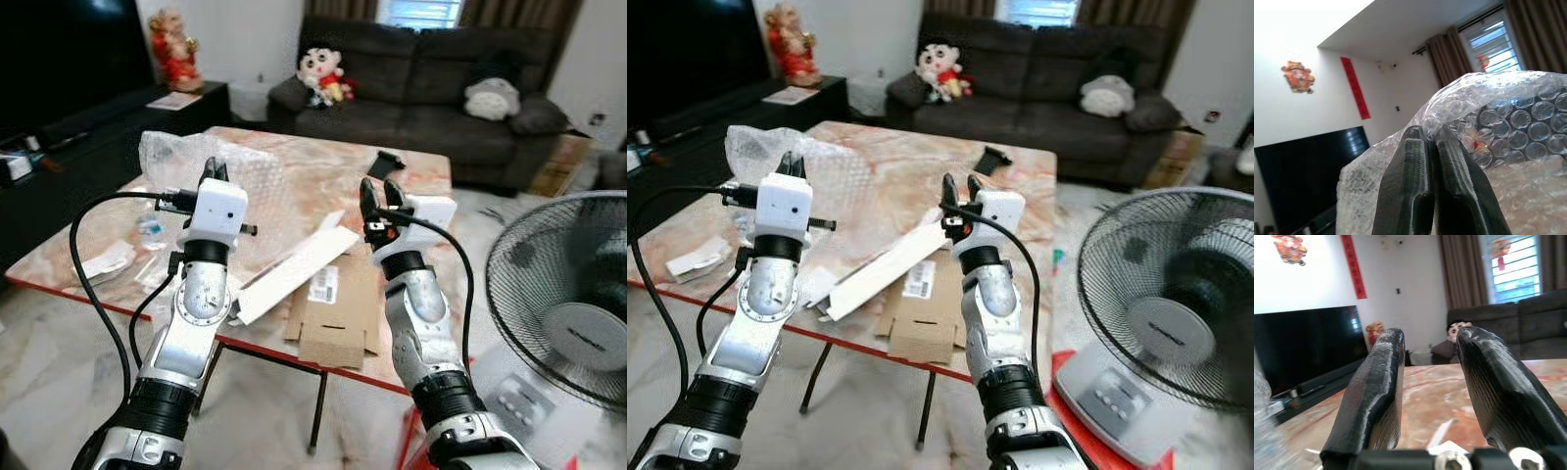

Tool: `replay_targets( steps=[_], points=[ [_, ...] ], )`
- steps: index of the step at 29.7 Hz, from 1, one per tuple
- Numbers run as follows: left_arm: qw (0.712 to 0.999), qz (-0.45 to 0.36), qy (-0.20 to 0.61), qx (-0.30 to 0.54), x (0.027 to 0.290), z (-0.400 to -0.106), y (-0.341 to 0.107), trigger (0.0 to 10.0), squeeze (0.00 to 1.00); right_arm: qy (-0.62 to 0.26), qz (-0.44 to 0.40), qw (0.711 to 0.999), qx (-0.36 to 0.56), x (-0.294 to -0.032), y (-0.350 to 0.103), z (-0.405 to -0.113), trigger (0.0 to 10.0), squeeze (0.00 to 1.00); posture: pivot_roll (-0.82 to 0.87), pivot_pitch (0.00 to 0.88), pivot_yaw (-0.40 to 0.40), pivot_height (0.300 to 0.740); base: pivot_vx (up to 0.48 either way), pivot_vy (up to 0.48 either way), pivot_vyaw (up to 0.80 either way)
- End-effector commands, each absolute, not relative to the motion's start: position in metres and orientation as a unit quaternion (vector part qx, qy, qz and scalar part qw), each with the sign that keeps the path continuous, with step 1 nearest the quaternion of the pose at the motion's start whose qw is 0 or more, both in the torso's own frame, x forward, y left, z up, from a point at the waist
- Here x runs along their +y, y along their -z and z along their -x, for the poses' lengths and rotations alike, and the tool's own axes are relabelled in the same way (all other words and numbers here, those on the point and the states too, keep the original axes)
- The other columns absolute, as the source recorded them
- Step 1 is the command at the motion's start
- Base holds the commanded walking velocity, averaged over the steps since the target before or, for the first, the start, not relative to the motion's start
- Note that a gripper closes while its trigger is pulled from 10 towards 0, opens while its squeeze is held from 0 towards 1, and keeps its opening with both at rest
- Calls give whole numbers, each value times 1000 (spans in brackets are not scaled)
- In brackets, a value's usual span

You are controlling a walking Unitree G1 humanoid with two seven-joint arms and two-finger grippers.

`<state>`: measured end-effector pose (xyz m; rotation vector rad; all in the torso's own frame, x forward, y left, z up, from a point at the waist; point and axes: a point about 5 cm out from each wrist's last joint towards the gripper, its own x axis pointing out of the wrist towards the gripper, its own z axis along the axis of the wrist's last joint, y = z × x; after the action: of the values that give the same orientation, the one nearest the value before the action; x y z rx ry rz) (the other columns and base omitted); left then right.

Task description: Picking trash to rubbish bin

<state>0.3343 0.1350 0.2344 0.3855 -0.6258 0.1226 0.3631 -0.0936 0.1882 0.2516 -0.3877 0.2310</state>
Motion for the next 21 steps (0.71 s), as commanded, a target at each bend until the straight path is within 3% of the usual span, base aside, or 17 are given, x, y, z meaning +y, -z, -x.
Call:
replay_targets(
  steps=[1, 21],
  points=[
    [925, -197, -58, -319, 133, -333, -242, 10000, 0, -116, -126, 964, -203, -92, -196, -364, 10000, 0, -18, 0, -30, 740, 0, 0, 0],
    [924, -199, -57, -321, 133, -332, -244, 10000, 0, -112, -139, 965, -195, -93, -194, -364, 10000, 0, -19, 9, -31, 740, 0, 0, 0]
  ],
)
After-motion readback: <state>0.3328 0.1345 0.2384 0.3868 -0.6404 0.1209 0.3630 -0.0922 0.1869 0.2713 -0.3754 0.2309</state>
